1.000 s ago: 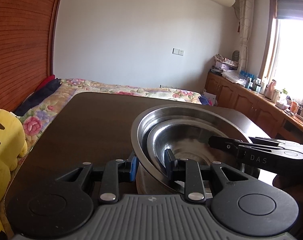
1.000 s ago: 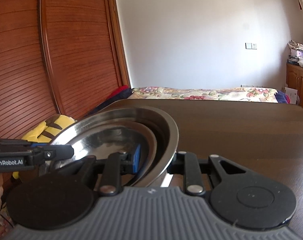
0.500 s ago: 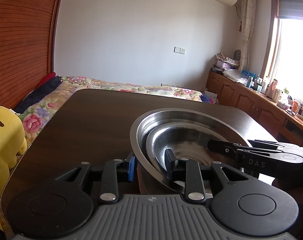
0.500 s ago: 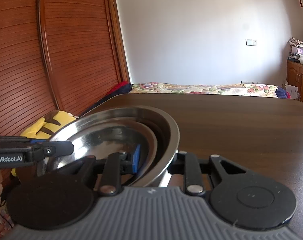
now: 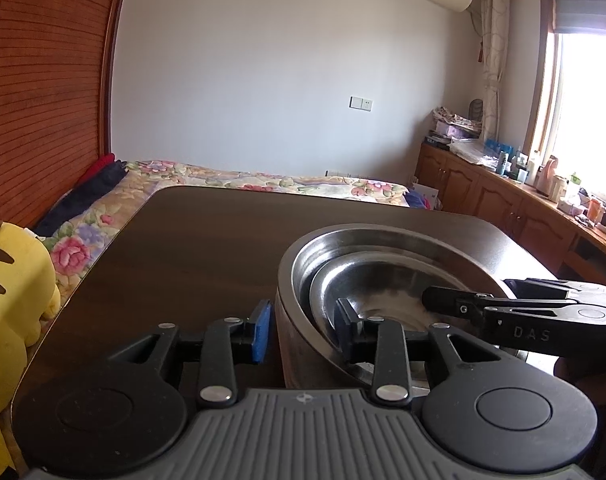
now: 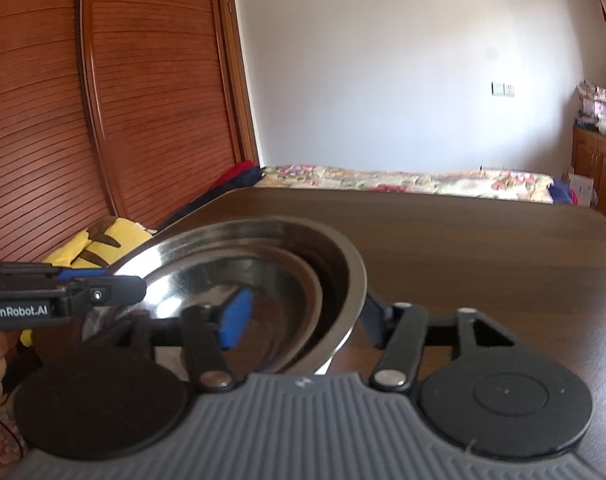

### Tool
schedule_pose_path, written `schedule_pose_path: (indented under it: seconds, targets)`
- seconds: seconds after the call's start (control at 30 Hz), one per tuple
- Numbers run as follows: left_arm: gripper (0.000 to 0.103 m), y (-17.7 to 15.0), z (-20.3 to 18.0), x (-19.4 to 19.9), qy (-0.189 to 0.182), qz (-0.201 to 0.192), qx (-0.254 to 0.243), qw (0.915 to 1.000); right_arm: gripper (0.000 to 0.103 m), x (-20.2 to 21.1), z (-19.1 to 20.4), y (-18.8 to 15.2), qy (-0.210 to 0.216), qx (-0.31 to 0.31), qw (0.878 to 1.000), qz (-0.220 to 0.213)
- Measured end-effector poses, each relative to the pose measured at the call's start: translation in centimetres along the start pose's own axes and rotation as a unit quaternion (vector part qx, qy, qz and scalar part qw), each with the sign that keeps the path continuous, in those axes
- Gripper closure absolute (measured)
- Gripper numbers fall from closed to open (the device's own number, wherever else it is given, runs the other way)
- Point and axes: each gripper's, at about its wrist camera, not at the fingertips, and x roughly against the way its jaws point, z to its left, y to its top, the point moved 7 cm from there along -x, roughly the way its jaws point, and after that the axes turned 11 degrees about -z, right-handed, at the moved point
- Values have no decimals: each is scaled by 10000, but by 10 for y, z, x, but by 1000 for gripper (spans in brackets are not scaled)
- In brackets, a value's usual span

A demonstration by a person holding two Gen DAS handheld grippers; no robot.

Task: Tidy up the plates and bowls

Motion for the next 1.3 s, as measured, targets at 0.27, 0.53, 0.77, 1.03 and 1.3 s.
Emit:
schedule_pose_path:
  seconds: [0.27, 0.53, 0.77, 1.03, 1.3]
  targets:
    - [21, 7, 1, 5, 112, -127, -100, 9998, 32, 12, -5, 9, -197, 140, 9997, -101]
    - [7, 28, -9, 13, 144, -390, -304, 9987, 17, 37, -16, 35, -408, 150, 9982, -402]
    - [0, 48, -25, 25, 129, -704, -497, 9962, 0, 53, -23, 56, -659, 319, 9951, -663]
    - [0, 64, -35, 30, 321, -876, -720, 9930, 0, 59, -32, 61, -1011, 395, 9922, -611]
    - [0, 77, -44, 34, 638, -960, -940, 9889, 0, 72, -35, 71, -1286, 575, 9864, -846]
